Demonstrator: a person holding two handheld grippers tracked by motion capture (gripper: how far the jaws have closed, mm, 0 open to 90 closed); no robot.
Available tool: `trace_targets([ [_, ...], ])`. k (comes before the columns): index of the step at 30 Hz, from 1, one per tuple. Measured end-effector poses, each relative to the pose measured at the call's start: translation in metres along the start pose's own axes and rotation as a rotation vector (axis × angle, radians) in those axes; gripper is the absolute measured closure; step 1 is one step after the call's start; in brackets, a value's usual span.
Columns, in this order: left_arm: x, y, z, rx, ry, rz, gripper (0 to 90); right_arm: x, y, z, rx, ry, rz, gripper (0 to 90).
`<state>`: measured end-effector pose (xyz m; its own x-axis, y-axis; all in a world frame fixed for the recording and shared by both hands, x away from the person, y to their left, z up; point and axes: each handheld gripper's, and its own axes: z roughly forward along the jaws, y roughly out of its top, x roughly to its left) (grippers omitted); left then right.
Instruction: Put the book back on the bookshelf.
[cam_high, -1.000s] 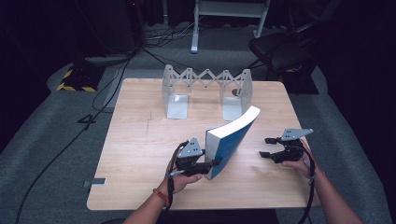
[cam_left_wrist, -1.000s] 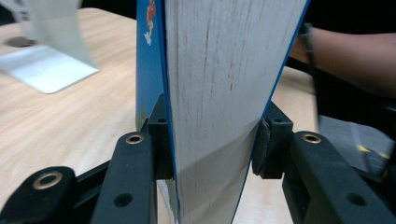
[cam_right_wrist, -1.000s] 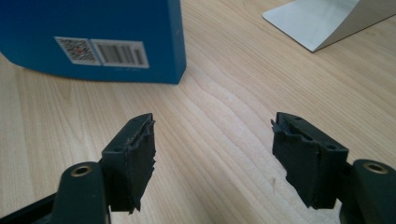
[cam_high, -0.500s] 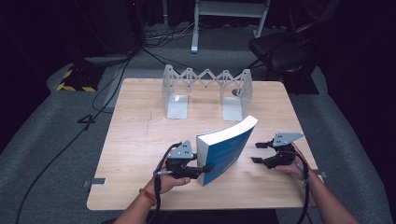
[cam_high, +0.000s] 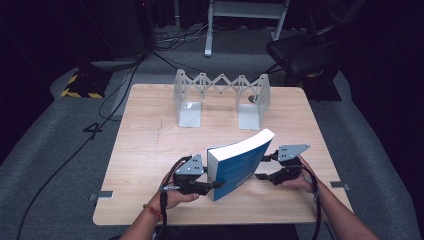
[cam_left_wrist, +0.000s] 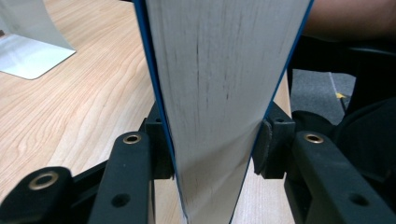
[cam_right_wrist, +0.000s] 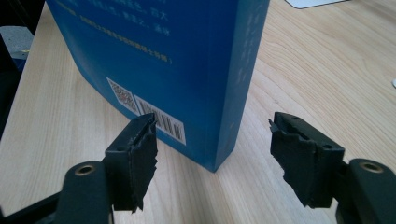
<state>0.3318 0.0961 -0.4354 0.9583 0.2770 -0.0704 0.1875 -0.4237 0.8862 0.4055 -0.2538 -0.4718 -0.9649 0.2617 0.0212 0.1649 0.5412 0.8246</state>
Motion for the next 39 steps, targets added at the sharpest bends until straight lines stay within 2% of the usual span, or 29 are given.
trace_targets([
  [5,-0.002,-0.002,-0.001,0.011,0.036,0.005,55.5,0.000,0.003,0.015,-0.004,0.033,-0.009,34.1],
  [8,-0.004,-0.004,0.000,0.038,0.045,0.028,54.9,0.004,0.005,0.025,0.008,0.047,-0.041,31.9],
  [12,-0.006,-0.004,0.001,0.055,0.065,0.051,53.9,0.002,0.006,0.026,-0.002,0.058,-0.036,32.1],
  [16,-0.008,-0.005,0.001,0.070,0.076,0.053,53.6,0.002,0.006,0.026,-0.015,0.064,-0.035,31.2],
  [19,-0.010,-0.007,0.003,0.088,0.104,0.072,51.7,0.002,0.007,0.026,-0.024,0.067,-0.029,31.5],
  [20,-0.010,-0.006,0.003,0.093,0.120,0.080,50.5,0.002,0.006,0.024,-0.021,0.070,-0.034,33.8],
  [23,-0.010,-0.006,0.001,0.099,0.132,0.094,50.3,0.001,0.005,0.022,-0.020,0.076,-0.035,37.1],
  [25,-0.011,-0.005,0.001,0.109,0.162,0.116,50.2,0.003,0.004,0.018,-0.013,0.076,-0.049,40.4],
  [26,-0.011,-0.005,0.001,0.110,0.178,0.116,49.3,0.006,0.003,0.015,-0.006,0.080,-0.066,44.2],
  [27,-0.011,-0.005,0.001,0.108,0.186,0.109,49.3,0.006,0.003,0.015,-0.006,0.080,-0.066,44.2],
  [28,-0.008,-0.007,0.000,0.093,0.179,0.088,48.7,0.011,0.001,0.009,0.003,0.091,-0.079,47.9],
  [32,-0.004,-0.006,0.001,0.077,0.190,0.067,46.4,0.021,-0.001,0.001,0.028,0.100,-0.120,52.1],
  [39,0.005,-0.004,0.002,0.060,0.185,0.037,41.6,0.030,-0.001,-0.006,0.026,0.110,-0.152,57.5],
])
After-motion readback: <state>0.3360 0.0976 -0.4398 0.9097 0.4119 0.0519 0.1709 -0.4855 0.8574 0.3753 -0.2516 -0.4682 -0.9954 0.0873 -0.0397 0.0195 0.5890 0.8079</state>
